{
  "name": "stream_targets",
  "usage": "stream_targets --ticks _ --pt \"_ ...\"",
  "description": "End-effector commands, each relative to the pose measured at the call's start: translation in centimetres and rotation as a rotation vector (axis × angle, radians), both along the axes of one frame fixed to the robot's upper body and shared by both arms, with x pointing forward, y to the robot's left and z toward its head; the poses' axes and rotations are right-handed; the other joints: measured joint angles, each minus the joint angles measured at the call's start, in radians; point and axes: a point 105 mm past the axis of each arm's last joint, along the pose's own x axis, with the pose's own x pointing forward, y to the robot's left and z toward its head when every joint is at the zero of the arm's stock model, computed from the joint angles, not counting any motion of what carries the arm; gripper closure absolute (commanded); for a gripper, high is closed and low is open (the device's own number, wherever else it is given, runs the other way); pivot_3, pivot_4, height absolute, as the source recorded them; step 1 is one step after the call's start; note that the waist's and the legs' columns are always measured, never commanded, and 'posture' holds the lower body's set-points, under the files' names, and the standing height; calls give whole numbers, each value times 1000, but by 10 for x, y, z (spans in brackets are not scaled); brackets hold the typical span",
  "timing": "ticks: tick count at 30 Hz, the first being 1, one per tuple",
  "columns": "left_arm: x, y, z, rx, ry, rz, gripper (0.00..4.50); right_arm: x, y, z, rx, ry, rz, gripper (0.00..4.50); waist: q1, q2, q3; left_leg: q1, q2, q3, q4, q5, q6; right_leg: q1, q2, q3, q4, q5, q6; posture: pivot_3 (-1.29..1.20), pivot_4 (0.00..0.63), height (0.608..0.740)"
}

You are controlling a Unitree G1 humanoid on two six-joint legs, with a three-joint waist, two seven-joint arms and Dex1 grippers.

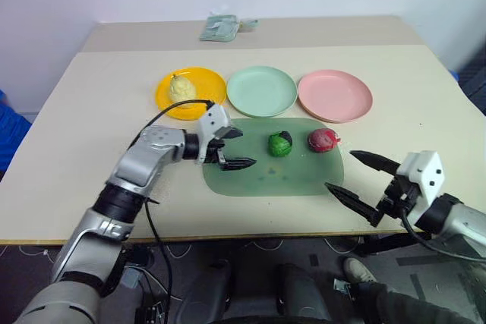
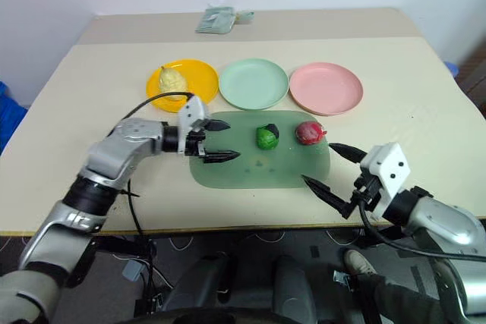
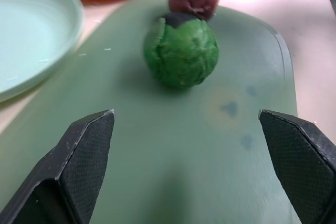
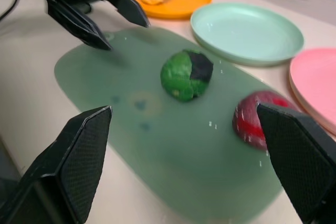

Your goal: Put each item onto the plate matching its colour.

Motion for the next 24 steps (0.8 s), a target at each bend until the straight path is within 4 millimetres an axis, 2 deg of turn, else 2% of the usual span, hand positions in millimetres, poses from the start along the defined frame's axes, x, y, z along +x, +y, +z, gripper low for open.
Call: stream_targets --ticks 1,8,19,24 --pt "9 -22 11 6 -57 -56 31 -12 -4 13 -23 -52 -33 0 3 -1 0 0 0 0 0 0 0 0 0 0 0 0 0 0 150 740" --pt "18 -51 20 -18 -65 -87 31 -30 -9 14 -42 -45 -101 0 1 -1 0 0 0 0 1 0 0 1 0 -1 0 0 0 0 150 740" --pt "26 -60 17 11 -92 -96 31 -36 -6 19 -46 -62 -131 0 3 -1 0 -1 0 -1 1 0 0 1 1 -1 0 0 1 0 150 740" --pt "27 -67 8 14 -82 -96 31 -34 -1 23 -40 -74 -128 0 2 -1 0 -1 0 -1 1 0 1 1 1 -1 0 0 1 0 150 740"
